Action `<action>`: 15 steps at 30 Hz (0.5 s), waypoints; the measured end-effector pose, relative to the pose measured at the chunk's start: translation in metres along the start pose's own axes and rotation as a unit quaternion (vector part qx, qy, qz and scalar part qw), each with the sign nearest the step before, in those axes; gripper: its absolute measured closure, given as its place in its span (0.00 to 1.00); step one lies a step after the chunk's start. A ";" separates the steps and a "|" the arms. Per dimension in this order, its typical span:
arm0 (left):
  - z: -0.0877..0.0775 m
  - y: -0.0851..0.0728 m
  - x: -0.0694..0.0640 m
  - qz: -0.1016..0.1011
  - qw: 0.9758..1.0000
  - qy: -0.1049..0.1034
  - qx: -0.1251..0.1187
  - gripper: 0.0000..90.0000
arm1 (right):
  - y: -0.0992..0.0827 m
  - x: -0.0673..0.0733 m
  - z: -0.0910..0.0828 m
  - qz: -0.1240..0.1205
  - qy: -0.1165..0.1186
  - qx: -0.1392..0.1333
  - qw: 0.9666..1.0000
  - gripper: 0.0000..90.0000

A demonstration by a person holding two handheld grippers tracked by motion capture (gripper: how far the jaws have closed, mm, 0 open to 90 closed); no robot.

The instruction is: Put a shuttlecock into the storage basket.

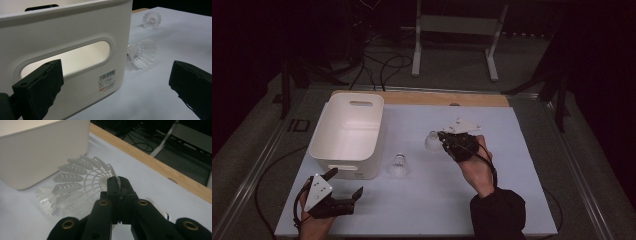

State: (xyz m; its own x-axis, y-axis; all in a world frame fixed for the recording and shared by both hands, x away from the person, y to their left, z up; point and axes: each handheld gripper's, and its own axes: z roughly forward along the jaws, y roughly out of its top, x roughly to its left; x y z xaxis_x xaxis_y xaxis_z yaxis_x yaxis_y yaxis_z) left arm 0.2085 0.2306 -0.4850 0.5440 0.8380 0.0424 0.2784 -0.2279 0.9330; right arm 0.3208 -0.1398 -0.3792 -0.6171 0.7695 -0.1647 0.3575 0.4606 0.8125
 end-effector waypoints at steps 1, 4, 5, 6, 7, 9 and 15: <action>0.000 0.000 0.000 0.001 1.000 0.000 0.000 0.00 | 0.001 0.001 0.000 0.002 0.000 -0.001 1.000 0.99; 0.000 0.000 0.000 0.002 1.000 -0.001 0.000 0.00 | 0.004 0.001 0.001 0.001 0.000 -0.001 1.000 0.99; 0.000 0.000 0.000 0.002 1.000 -0.001 0.000 0.00 | 0.005 0.001 0.001 0.000 0.000 -0.002 1.000 0.99; 0.000 0.000 0.000 0.002 1.000 -0.001 0.000 0.00 | 0.006 0.002 0.001 -0.001 0.001 -0.002 1.000 0.99; 0.000 0.000 0.000 0.002 1.000 -0.001 -0.001 0.00 | 0.006 0.002 0.002 -0.001 0.001 -0.002 1.000 0.99; 0.000 0.000 0.000 0.002 1.000 -0.002 -0.001 0.00 | 0.008 0.003 0.002 -0.001 0.003 -0.004 1.000 0.99; 0.000 0.001 -0.001 0.003 1.000 -0.002 -0.003 0.00 | 0.012 0.006 0.005 -0.003 0.007 -0.004 1.000 0.99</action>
State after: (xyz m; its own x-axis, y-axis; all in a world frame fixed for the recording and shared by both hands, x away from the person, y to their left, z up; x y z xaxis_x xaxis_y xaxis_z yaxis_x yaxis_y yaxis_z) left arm 0.2086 0.2299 -0.4846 0.5493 0.8344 0.0458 0.2709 -0.2297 0.9348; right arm 0.3247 -0.1274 -0.3732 -0.6288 0.7606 -0.1616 0.3477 0.4610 0.8164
